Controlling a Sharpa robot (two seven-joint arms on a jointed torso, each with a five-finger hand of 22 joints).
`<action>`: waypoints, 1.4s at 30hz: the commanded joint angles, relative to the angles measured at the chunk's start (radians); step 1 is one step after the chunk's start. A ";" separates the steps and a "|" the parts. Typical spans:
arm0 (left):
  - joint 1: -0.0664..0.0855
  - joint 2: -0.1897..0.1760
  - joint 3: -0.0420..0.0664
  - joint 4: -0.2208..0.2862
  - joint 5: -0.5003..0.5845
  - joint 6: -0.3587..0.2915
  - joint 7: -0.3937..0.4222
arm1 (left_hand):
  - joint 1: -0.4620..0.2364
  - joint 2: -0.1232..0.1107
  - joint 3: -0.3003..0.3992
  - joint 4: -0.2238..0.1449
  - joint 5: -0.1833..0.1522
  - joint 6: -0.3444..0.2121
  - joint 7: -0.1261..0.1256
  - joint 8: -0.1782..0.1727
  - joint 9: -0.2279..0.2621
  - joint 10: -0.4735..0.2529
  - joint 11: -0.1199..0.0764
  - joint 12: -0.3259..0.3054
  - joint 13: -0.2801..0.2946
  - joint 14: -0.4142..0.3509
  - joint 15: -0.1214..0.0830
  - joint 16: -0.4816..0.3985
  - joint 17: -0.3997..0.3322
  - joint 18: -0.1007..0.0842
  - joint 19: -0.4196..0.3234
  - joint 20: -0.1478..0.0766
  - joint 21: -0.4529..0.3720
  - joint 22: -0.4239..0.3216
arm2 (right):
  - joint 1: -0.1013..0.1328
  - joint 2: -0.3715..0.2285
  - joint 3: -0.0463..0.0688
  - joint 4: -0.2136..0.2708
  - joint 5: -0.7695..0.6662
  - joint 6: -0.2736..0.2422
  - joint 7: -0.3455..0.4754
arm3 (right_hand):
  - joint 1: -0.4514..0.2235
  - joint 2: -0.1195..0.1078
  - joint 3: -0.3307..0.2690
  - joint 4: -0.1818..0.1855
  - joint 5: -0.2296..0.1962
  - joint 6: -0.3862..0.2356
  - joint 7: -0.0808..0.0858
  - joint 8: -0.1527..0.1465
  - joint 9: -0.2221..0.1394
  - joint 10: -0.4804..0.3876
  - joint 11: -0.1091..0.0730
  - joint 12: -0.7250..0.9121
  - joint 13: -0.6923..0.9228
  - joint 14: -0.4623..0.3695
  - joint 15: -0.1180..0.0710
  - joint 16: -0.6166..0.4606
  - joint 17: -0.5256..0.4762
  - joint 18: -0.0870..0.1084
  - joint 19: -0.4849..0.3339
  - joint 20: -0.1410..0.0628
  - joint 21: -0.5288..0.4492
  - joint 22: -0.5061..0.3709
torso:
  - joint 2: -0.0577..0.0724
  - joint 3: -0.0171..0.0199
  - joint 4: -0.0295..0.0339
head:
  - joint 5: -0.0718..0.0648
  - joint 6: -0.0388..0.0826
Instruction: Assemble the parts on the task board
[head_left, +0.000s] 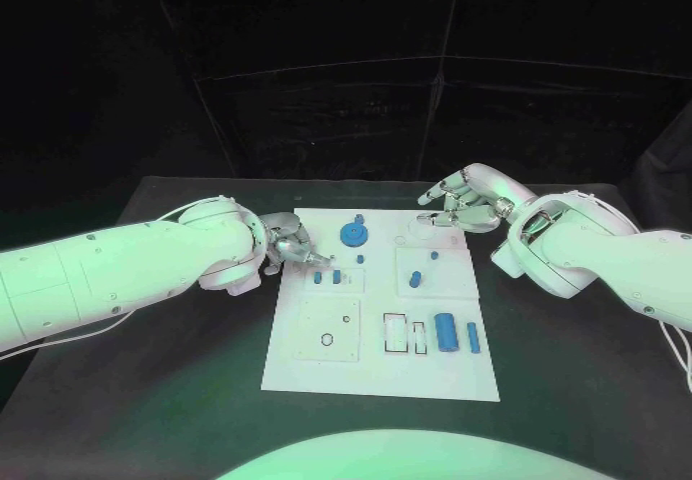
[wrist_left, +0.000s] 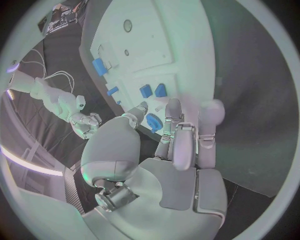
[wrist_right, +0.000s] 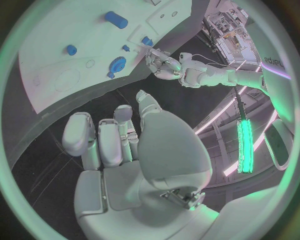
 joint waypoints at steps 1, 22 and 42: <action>0.005 -0.003 0.001 -0.002 0.191 -0.136 0.216 | 0.036 -0.004 -0.023 0.002 -0.006 -0.045 0.027 -0.023 -0.025 -0.061 0.028 -0.045 -0.038 -0.073 0.021 -0.169 -0.161 0.034 -0.094 0.025 -0.183 -0.169 | 0.002 0.001 0.001 0.001 0.003 0.000 0.007 | -0.005 0.007 -0.006 0.002 0.004 -0.006 -0.004 0.004 0.001 -0.004 0.000 -0.006 -0.001 0.028 -0.001 -0.004 -0.001 0.014 -0.009 0.001 -0.005 -0.001 | 0.001 0.0003 0.0010 | -0.001 0.003; 0.008 0.169 -0.025 -0.166 -0.248 -0.132 0.516 | 0.374 -0.029 0.033 -0.187 -0.004 0.065 0.036 -0.289 -0.276 -0.126 0.055 -0.380 -0.385 -0.120 0.039 -0.465 -0.479 0.041 -0.018 0.046 -0.349 -0.321 | 0.002 0.012 0.001 -0.007 0.003 0.003 0.004 | -0.005 0.009 -0.007 0.004 0.005 -0.006 -0.004 0.004 0.001 -0.002 0.000 -0.003 0.002 0.029 -0.001 -0.002 0.002 0.014 -0.008 0.001 -0.004 0.000 | 0.003 0.0003 -0.0023 | -0.018 0.022; -0.008 0.277 -0.052 -0.282 -0.404 -0.060 0.437 | 0.359 -0.033 -0.044 -0.167 -0.008 0.146 0.028 -0.363 -0.338 -0.094 0.047 -0.431 -0.481 0.030 0.026 -0.091 -0.137 0.009 0.139 0.029 -0.107 -0.112 | 0.002 0.020 0.001 -0.010 0.003 0.002 0.004 | -0.003 0.010 -0.006 0.004 0.006 -0.006 -0.004 0.005 0.001 -0.002 0.000 -0.003 0.002 0.029 -0.001 -0.002 0.004 0.014 -0.007 0.001 -0.004 0.001 | 0.003 -0.0007 -0.0015 | -0.027 0.022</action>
